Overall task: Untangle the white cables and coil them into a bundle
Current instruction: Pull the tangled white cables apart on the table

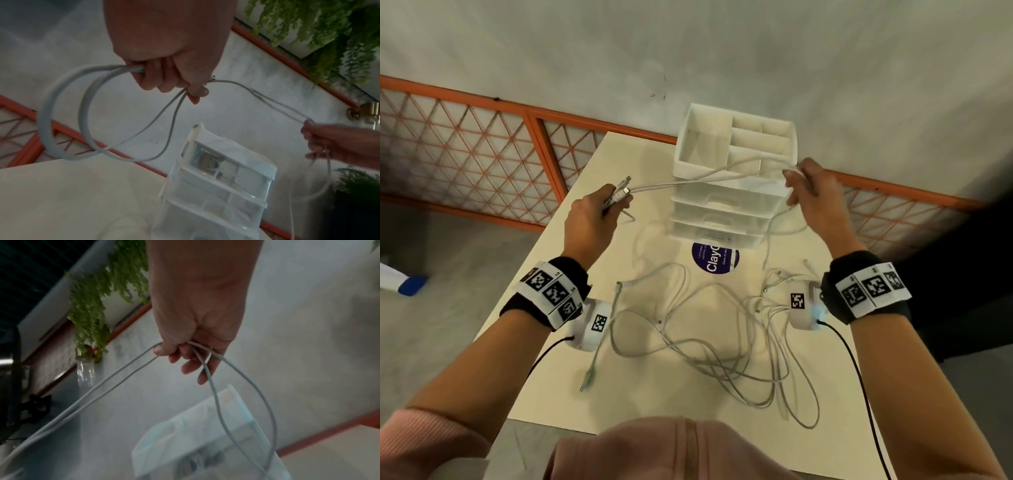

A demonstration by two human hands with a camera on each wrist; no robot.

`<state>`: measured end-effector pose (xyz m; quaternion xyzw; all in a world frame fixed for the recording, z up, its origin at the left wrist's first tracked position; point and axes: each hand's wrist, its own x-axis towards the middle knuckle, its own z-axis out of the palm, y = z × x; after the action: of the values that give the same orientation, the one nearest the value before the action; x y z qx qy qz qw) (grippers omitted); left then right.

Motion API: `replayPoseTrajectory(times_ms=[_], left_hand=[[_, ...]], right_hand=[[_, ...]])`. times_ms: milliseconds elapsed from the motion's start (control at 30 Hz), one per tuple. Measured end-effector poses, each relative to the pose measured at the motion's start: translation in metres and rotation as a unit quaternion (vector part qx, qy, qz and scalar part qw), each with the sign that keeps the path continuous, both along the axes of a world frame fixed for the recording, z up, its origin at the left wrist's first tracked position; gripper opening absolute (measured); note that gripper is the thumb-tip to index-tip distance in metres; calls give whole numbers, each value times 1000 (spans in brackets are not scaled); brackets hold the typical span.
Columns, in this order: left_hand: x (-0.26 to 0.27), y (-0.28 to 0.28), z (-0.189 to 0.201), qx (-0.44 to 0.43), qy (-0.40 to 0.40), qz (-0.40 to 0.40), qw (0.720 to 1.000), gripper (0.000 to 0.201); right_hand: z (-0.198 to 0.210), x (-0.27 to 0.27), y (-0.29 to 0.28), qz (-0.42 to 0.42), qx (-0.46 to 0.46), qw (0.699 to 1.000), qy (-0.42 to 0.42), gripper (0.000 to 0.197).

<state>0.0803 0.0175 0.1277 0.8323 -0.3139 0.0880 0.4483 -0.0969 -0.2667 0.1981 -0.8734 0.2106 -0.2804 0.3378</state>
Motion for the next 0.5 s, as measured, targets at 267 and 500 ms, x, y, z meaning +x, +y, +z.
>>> replayPoseTrajectory(times_ms=[267, 500], left_hand=[[14, 1, -13, 82, -6, 20, 996, 29], [19, -15, -30, 244, -38, 16, 969, 38]], right_hand=[[-25, 5, -7, 44, 46, 992, 106, 18], [-107, 12, 17, 14, -53, 976, 211, 41]])
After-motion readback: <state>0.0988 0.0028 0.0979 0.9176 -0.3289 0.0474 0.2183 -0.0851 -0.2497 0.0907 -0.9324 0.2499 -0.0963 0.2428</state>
